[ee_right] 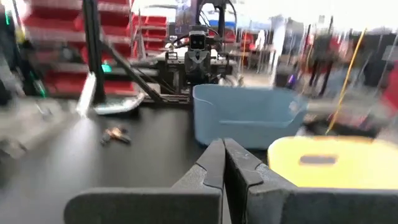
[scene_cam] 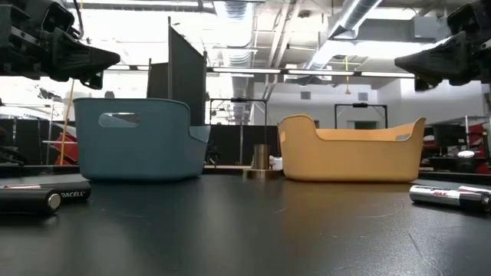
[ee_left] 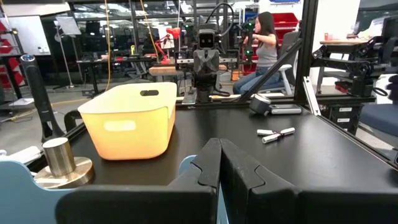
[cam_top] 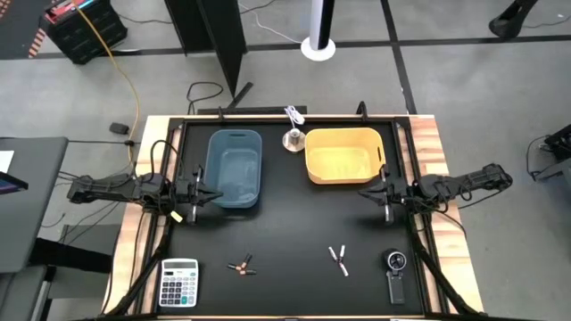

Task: Sort batteries
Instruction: Put the top right silver battery into the yellow bin

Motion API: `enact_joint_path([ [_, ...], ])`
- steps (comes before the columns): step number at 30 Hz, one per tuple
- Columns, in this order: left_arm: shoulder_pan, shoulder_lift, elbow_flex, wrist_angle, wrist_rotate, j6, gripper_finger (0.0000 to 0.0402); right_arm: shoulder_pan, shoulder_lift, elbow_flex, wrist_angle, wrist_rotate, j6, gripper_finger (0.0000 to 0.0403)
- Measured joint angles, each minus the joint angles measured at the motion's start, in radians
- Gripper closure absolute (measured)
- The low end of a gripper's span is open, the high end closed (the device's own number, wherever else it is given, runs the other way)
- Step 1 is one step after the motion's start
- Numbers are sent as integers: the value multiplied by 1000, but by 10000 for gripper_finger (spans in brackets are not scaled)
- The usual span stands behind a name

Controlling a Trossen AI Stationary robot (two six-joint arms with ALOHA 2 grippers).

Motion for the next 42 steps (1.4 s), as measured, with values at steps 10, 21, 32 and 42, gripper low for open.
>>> enact_joint_path([
  [10,0,0,0,1,0,67,401,-24,-1,0,393,18,293,381],
  [21,0,0,0,62,-40,-41,401,37,218,217,65,-275,470,381],
  [32,0,0,0,73,-40,-93,401,238,814,679,-363,-268,363,381],
  [42,0,0,0,73,-39,-236,401,282,1284,960,-565,-264,172,371],
])
